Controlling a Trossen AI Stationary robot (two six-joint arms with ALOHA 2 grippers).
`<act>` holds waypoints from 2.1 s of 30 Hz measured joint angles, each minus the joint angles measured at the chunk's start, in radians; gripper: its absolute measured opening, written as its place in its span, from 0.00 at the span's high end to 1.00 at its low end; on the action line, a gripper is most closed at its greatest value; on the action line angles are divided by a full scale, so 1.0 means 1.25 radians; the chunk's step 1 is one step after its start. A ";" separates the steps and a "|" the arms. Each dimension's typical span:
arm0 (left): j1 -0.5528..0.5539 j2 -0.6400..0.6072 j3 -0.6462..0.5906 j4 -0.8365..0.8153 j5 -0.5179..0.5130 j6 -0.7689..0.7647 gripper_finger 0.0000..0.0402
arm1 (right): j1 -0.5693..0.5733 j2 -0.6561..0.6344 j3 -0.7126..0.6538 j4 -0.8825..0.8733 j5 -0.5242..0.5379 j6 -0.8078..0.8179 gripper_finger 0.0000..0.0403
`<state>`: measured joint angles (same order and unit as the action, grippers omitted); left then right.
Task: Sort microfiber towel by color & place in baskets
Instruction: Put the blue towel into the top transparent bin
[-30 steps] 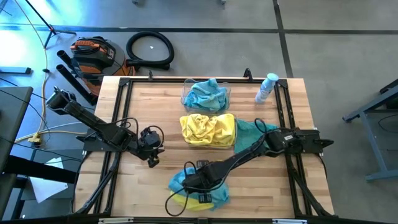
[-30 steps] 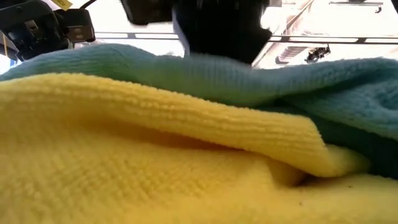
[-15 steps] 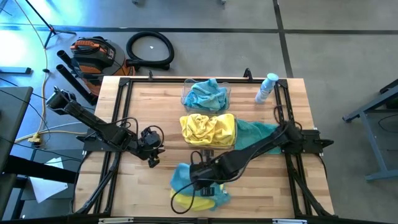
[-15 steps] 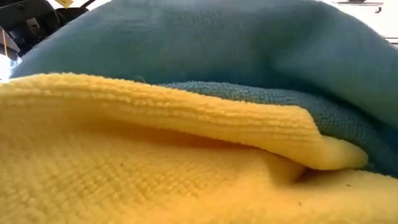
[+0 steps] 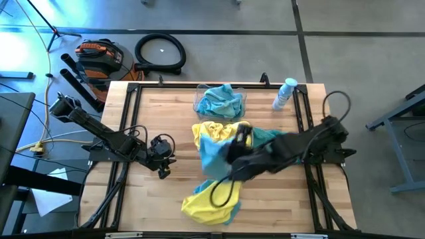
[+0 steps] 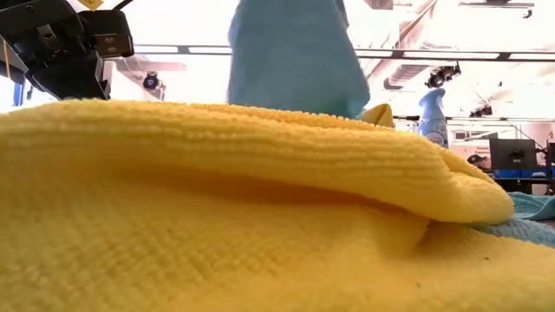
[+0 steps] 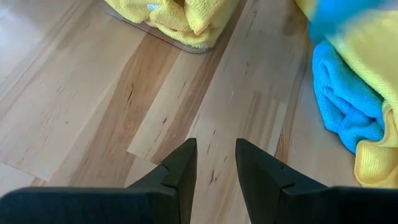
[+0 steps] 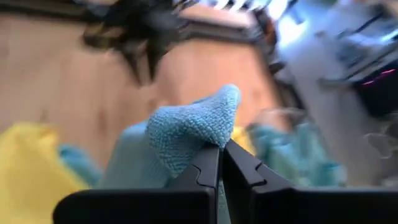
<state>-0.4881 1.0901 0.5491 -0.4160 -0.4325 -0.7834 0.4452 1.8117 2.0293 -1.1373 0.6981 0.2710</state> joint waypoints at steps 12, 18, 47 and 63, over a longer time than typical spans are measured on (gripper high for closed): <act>0.001 0.000 0.000 0.000 -0.002 0.001 0.75 | -0.234 -0.162 0.000 0.013 0.097 -0.157 1.00; 0.001 0.000 0.000 0.000 -0.002 0.001 0.75 | -0.418 -0.174 0.000 0.037 0.067 -0.225 1.00; 0.031 0.000 0.000 -0.002 0.000 0.028 0.75 | -0.697 -0.082 -0.486 0.325 -0.468 -0.202 1.00; 0.031 0.000 0.000 0.004 -0.015 0.028 0.75 | -0.755 0.069 -0.541 0.460 -0.518 -0.253 1.00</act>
<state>-0.4500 1.0901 0.5495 -0.4107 -0.4511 -0.7479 -0.4991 1.8982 1.3525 -0.5620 0.0509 -0.0457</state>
